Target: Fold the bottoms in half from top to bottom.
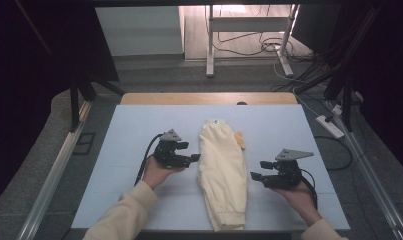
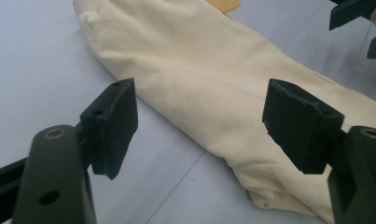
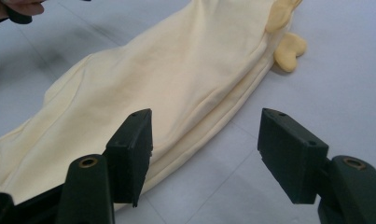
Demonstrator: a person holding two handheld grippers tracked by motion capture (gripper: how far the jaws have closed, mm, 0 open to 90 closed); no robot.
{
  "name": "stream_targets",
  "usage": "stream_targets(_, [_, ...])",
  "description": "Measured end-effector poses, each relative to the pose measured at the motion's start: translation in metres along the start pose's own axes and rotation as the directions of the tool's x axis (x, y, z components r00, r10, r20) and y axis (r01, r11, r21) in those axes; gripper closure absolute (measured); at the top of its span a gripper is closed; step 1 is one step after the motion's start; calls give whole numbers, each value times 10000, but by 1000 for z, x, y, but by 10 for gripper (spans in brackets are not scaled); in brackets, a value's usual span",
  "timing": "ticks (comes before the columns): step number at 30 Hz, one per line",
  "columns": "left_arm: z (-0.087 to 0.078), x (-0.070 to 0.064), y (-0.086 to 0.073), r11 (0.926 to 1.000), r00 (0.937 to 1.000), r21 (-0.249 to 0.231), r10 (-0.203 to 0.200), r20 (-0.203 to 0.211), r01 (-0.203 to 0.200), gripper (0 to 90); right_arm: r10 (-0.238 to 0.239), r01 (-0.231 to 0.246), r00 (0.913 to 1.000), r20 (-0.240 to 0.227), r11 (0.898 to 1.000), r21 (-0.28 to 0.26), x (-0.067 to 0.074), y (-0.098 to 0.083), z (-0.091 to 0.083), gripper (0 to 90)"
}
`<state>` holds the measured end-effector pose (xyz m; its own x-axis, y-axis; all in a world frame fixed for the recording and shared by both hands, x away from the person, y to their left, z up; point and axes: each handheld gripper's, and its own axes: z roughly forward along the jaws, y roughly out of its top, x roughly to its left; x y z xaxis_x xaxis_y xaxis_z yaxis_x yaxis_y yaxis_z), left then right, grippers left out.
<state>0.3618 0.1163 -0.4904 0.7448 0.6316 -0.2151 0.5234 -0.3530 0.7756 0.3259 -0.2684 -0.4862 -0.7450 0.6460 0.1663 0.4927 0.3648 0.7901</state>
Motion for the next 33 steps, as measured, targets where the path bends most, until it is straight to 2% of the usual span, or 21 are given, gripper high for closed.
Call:
stream_targets(11, [8, 0, 8, 10000, 10000, 1, 36, 0, -36, 270, 141, -136, 9997, 184, 9995, -268, -10, 20, 16, 359])
stream_targets(20, [15, 1, 21, 10000, 10000, -51, -20, 87, 20, 269, 228, -211, 9993, 282, 9980, -590, -19, 43, 30, 359])
stream_targets(27, [19, 1, 26, 10000, 10000, 19, 30, 51, -31, 268, 239, -226, 9993, 285, 9987, -453, -24, 47, 38, 359])
stream_targets(31, [19, 4, 27, 10000, 10000, -23, -59, 7, 59, 266, 247, -236, 9994, 238, 9987, -453, -25, 49, 42, 359])
stream_targets(33, [19, 7, 27, 9995, 9996, -103, -296, -12, 296, 265, 319, -309, 9993, 215, 9984, -467, -26, 51, 45, 359])
